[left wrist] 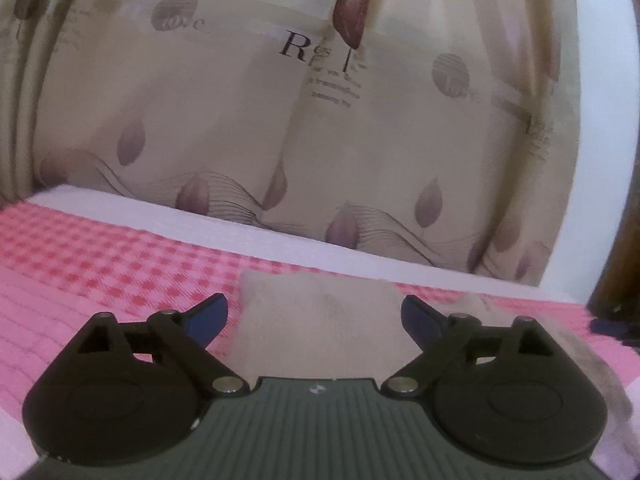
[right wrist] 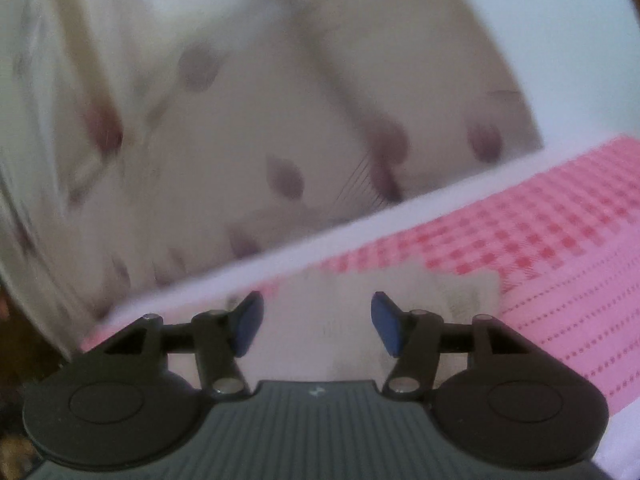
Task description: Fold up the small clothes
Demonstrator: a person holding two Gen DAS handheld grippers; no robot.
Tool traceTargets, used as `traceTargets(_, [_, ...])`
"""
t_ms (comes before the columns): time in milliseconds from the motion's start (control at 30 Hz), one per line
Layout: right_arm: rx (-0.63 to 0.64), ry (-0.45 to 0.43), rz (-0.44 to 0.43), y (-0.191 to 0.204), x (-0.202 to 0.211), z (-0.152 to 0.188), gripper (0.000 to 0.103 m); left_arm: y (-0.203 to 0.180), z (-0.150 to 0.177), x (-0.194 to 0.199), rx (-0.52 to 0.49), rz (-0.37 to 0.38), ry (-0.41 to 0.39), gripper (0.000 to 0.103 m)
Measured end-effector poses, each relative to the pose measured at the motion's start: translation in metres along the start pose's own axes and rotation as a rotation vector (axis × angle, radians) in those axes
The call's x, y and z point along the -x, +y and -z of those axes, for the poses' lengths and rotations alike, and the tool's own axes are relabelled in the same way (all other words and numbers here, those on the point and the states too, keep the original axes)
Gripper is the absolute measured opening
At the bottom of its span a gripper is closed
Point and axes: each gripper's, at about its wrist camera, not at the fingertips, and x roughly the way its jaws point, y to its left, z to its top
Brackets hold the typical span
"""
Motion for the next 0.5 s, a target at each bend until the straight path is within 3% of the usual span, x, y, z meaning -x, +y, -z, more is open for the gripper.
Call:
traceTargets(100, [0.066, 0.049, 0.063, 0.006, -0.019, 0.004, 0.059, 0.002, 0.006, 0.001, 0.027, 0.01, -0.02, 0.102])
traceTargets(200, [0.072, 0.092, 0.173, -0.002, -0.034, 0.008, 0.058, 0.005, 0.012, -0.001, 0.036, 0.003, -0.013, 0.103])
traceTargets(333, [0.142, 0.091, 0.212, 0.0, -0.035, 0.021, 0.058, 0.012, 0.011, -0.005, 0.083, -0.01, 0.016, 0.103])
traceTargets(500, [0.353, 0.097, 0.297, 0.027, -0.044, 0.042, 0.079, 0.016, 0.011, -0.017, 0.11, -0.076, 0.089, 0.103])
